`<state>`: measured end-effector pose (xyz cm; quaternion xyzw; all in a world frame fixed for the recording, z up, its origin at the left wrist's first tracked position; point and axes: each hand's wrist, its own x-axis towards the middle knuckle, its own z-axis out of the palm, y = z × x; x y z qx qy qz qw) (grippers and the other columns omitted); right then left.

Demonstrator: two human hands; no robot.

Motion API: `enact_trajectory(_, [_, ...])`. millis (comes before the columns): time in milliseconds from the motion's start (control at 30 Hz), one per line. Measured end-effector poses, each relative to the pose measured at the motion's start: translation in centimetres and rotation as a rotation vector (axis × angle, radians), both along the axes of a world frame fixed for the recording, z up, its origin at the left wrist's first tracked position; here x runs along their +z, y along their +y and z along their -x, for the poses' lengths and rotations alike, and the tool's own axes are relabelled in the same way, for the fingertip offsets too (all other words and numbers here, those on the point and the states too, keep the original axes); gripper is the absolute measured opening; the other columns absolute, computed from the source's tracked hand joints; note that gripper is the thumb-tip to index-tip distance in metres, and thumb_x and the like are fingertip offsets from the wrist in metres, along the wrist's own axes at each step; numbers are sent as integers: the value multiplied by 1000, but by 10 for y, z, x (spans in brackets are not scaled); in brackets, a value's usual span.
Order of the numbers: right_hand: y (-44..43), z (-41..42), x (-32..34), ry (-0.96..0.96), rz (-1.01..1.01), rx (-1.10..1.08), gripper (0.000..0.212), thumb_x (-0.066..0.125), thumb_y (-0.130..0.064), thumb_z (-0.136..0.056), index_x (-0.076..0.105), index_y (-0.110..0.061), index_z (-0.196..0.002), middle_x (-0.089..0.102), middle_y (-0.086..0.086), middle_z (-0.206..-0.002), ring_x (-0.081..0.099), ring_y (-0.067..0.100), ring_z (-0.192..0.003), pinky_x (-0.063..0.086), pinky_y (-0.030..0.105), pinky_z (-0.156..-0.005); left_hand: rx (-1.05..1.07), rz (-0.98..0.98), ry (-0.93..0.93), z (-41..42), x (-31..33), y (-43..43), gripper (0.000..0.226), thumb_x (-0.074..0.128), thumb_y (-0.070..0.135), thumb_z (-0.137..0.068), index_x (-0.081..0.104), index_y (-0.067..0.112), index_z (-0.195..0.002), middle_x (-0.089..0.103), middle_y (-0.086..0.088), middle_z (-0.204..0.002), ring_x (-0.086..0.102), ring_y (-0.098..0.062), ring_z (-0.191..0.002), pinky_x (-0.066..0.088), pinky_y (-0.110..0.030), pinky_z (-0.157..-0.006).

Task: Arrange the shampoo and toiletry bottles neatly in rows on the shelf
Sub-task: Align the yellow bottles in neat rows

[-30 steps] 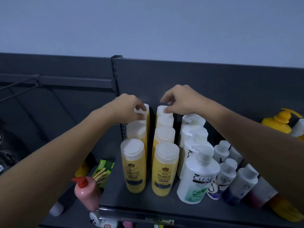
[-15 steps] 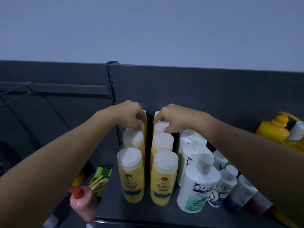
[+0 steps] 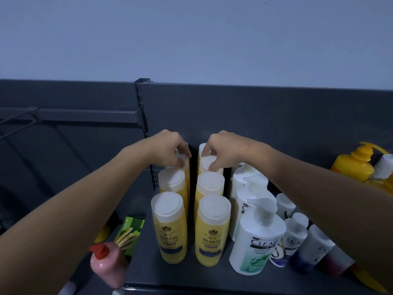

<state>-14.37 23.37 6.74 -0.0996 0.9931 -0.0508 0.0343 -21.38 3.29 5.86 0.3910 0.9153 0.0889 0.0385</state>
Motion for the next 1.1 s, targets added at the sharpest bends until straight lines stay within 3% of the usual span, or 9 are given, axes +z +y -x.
enact_trajectory(167, [0, 2, 1, -20, -16, -2, 51, 84, -34, -78, 71, -25, -127, 56, -8, -99, 60, 21, -99, 43, 24, -64, 10, 33, -12, -2, 2, 1, 33, 74, 32, -87, 75, 33, -119, 61, 18, -105, 55, -5, -99, 42, -23, -79])
enact_trajectory(333, [7, 9, 28, 98, 37, -51, 40, 74, -42, -88, 70, -33, -127, 68, -9, -111, 63, 17, -104, 55, 37, -89, 107, -80, 65, 8, 17, 0, 26, 67, 34, -93, 75, 30, -118, 73, 9, -112, 65, -12, -103, 56, -33, -91])
enact_trajectory(433, [8, 20, 31, 183, 38, -79, 41, 71, -37, -92, 67, -29, -132, 69, -3, -125, 65, 21, -113, 54, 36, -91, 183, -100, 89, 20, 18, 7, 36, 66, 43, -93, 71, 26, -125, 71, 5, -116, 65, -18, -108, 55, -37, -95])
enact_trajectory(567, [6, 32, 16, 38, -34, -49, 46, 69, -33, -93, 62, -29, -138, 66, -1, -134, 63, 23, -119, 55, 40, -97, 261, 46, -36, 34, 6, 23, 56, 69, 64, -79, 71, 31, -124, 70, 3, -119, 65, -21, -105, 57, -39, -91])
enact_trajectory(800, [9, 43, 3, -26, -63, 35, 49, 65, -18, -97, 58, -29, -144, 57, -2, -146, 55, 24, -132, 46, 33, -102, 312, 37, 22, 44, 3, 34, 36, 76, 42, -81, 76, 27, -113, 70, 0, -103, 67, -21, -86, 51, -27, -60])
enact_trajectory(900, [9, 46, 3, -51, -118, 78, 52, 63, -11, -95, 58, -30, -143, 57, -2, -146, 54, 25, -132, 49, 37, -103, 324, -17, 35, 43, -2, 36, 30, 74, 38, -81, 79, 28, -110, 72, -1, -103, 69, -22, -84, 61, -34, -69])
enact_trajectory(1100, [12, 46, 5, -43, -167, 133, 60, 57, 5, -87, 64, -32, -133, 62, -3, -135, 60, 26, -119, 56, 43, -92, 309, -81, 58, 40, -9, 38, 26, 71, 34, -85, 79, 27, -108, 73, -2, -103, 69, -24, -86, 63, -39, -74])
